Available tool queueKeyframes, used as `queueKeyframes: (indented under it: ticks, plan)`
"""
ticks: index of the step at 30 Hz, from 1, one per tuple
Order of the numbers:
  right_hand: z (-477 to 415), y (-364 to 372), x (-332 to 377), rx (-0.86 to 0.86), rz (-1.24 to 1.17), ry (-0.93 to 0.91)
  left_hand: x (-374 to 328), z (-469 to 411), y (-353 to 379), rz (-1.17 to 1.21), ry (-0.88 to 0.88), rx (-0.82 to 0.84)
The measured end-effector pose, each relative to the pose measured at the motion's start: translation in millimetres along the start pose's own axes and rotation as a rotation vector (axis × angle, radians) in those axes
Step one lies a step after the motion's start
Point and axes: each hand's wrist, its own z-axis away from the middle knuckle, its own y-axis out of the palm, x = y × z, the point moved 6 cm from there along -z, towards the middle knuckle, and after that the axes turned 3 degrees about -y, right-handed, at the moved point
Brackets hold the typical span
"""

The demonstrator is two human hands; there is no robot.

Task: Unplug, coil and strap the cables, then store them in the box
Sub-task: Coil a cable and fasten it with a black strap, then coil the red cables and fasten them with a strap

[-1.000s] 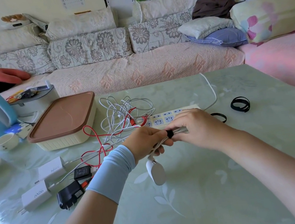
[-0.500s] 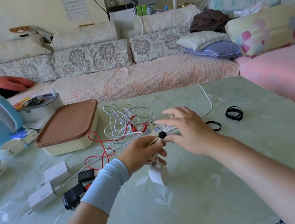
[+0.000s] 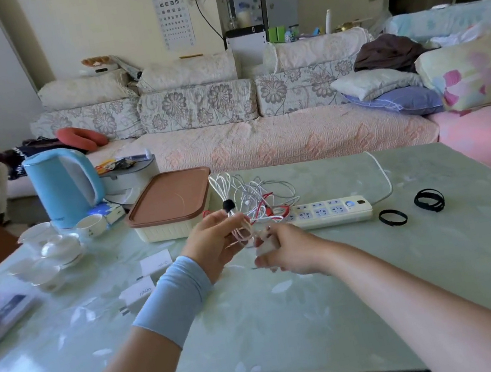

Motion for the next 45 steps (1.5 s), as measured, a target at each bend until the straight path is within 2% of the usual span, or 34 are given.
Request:
queueKeyframes:
  ticks: [3,11,17,22,26,29,31,33,34,38,41,43,45]
  plan:
    - [-7.9,24.2,17.1,0.030,-0.038,0.044,-17.0,10.1,-51.1,-0.140,0.050,-0.224]
    - [-35.0,116.2,54.6,0.081,0.020,-0.026,-25.8,52.7,-175.1,-0.457,0.076,-0.493]
    - [-45.8,195.2,62.3,0.239,0.138,-0.048,-7.7,72.0,-247.7,-0.717,-0.140,-0.543]
    - [-55.2,223.1,65.7,0.177,0.288,-0.088,11.5,81.9,-285.1,-0.940,-0.339,-0.584]
    - [-56.0,225.3,72.8,0.153,0.436,-0.119,7.0,82.5,-292.5,-1.383,-0.380,-0.599]
    - [-55.7,225.3,72.2,0.178,0.542,-0.150,-0.2,75.6,-283.9,-1.542,-0.255,-0.555]
    - [-54.9,224.0,72.3,0.184,0.543,-0.189,3.9,70.4,-266.7,-1.566,-0.167,-0.387]
    - [-55.7,223.0,71.8,0.164,0.502,-0.207,15.2,68.8,-254.3,-1.525,-0.199,-0.229]
    - [-55.2,223.5,72.4,0.152,0.479,-0.213,18.4,68.0,-253.4,-1.519,-0.225,-0.203]
    - [-50.5,227.9,78.1,0.186,0.381,-0.260,9.9,67.7,-261.9,-1.585,-0.277,-0.311]
    - [-51.7,201.5,88.9,0.068,0.383,-0.336,7.9,66.9,-253.9,-1.629,-0.296,-0.310]
    - [-57.0,173.3,89.3,-0.030,0.443,-0.312,2.3,64.0,-238.8,-1.630,-0.233,-0.301]
    - [-60.2,151.6,79.6,-0.001,0.557,-0.228,-5.0,57.4,-218.9,-1.549,-0.130,-0.287]
